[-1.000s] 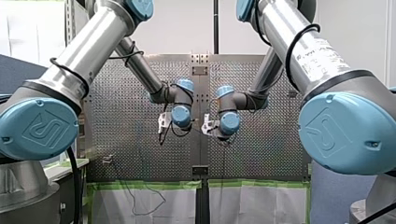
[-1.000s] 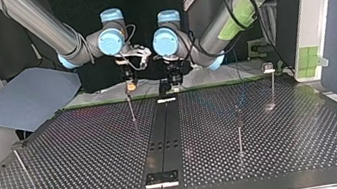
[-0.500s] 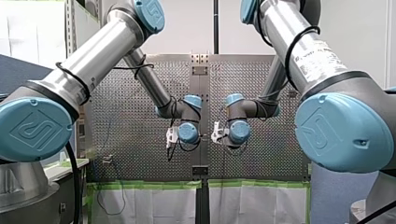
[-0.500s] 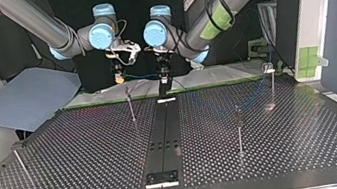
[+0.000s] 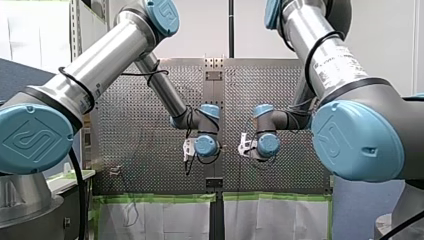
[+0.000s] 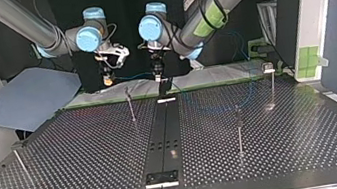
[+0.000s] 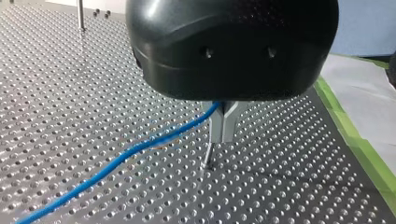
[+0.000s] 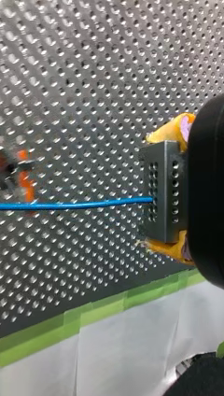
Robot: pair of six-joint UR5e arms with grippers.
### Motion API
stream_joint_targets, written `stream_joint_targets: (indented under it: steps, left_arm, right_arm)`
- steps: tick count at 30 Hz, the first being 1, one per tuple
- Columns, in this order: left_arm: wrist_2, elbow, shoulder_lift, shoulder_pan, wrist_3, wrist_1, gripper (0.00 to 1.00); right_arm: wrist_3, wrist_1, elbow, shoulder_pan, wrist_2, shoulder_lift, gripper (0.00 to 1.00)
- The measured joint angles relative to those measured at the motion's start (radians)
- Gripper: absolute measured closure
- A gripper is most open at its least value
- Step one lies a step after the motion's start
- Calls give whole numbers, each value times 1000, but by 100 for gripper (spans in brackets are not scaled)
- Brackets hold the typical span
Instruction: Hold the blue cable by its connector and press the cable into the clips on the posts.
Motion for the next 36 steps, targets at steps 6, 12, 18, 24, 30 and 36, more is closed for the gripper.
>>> stream_joint_targets:
  steps: [6,12,18,24,30,36]
  left_arm:
    - [-11,0,0,-8,-12,1,100]
    - [-29,10,-8,-14,-23,-1,100]
    - [-58,58,-54,-30,-22,-37,100]
    - [-105,110,-87,-54,-22,-46,100]
    - [-155,164,-120,-76,-21,-59,100]
    - [-195,207,-155,-90,-21,-40,100]
  right_arm:
    - [-2,-49,2,-48,-52,0,100]
    - [-5,-82,2,-60,-107,1,100]
    - [-6,-86,2,-62,-129,1,100]
    - [-14,-86,1,-65,-137,1,100]
    - [-19,-85,1,-74,-176,2,100]
    - [-23,-83,1,-97,-223,3,100]
